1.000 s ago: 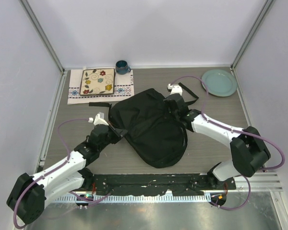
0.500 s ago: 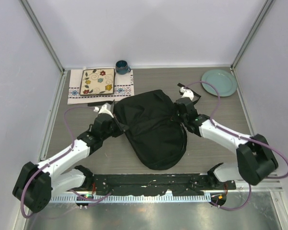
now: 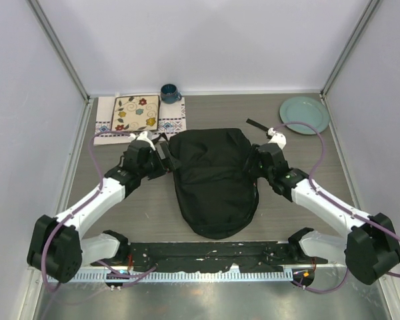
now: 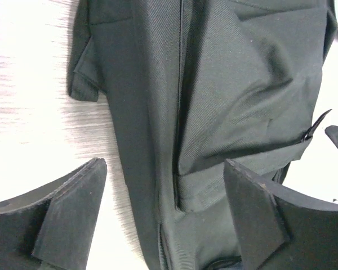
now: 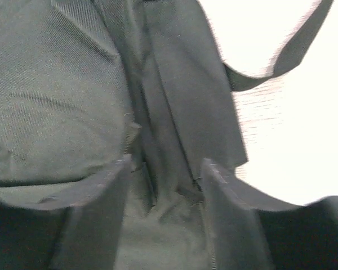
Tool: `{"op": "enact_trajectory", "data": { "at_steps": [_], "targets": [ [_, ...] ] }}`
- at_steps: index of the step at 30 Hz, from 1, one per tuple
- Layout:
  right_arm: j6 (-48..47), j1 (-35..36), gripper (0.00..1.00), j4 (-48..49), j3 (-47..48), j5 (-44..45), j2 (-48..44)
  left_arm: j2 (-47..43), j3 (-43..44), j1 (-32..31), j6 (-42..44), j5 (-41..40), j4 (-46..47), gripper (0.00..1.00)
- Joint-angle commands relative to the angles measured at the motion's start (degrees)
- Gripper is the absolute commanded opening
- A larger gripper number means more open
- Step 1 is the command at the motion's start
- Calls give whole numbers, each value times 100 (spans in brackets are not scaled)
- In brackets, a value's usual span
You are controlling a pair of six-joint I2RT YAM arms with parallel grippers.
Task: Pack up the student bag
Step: Zip the student bag at the center of the board, then reset both arms
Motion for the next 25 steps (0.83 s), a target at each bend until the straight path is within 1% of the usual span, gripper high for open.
{"op": "enact_trajectory", "data": {
  "at_steps": [1, 2, 4, 6, 7, 10, 12, 18, 22, 25],
  "targets": [
    [-110, -49, 66, -424, 370, 597, -582, -721, -185, 21, -26, -476, -352, 94],
    [-111, -49, 71, -469, 414, 737, -670, -819, -195, 21, -105, -547, -545, 95],
    [-110, -58, 78, -609, 432, 887, -837, -960, -186, 21, -132, -976, -739, 96],
    [-102, -76, 80, -706, 441, 1124, -1014, -1092, -151, 30, -132, -1144, -1011, 97],
    [-58, -76, 82, -820, 432, 1212, -1058, -1135, -90, 21, -150, -1362, -1230, 98],
    [109, -163, 83, -1110, 380, 1537, -1163, -1241, -28, 21, -203, -1776, -1547, 99],
    [258, -234, 84, -1225, 292, 1643, -1277, -1276, -10, 21, -202, -1891, -1653, 99],
    [329, -489, 87, -1506, -69, 1863, -1857, -1408, -54, 21, -220, -2032, -1803, 99],
    [311, -498, 87, -1831, -165, 2415, -2042, -1619, -221, 21, -141, -2050, -1733, 100],
    [381, -489, 87, -1885, -262, 2803, -2139, -1750, -265, 21, -88, -2199, -1750, 100]
  ]
}}
